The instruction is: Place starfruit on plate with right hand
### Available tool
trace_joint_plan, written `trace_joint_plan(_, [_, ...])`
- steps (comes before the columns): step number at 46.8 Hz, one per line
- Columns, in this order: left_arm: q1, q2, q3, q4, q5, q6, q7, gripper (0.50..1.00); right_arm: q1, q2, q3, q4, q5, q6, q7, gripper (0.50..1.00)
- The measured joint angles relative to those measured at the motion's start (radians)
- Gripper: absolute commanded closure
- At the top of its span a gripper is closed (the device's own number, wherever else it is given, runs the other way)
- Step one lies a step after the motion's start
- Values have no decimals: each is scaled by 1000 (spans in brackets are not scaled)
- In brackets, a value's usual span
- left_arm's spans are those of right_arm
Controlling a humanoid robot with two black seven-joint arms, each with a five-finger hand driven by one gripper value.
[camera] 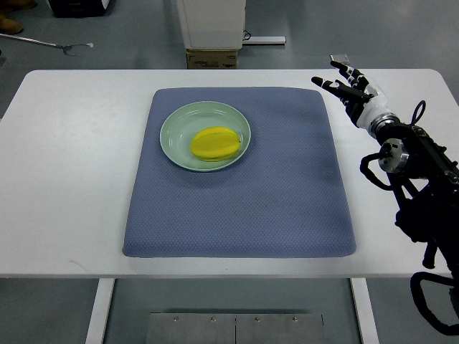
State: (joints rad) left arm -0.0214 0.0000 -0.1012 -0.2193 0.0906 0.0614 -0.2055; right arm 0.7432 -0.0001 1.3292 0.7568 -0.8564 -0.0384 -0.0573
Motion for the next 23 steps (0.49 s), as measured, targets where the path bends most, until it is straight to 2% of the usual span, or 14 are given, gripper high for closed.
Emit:
trace_joint_plan(9, [0,0,0,0,0,0,0,500,-37,0,3,8,20,0,113,500])
trace_joint_plan(23, [0,0,0,0,0,0,0,500,-85,0,3,39,40,0,193,500])
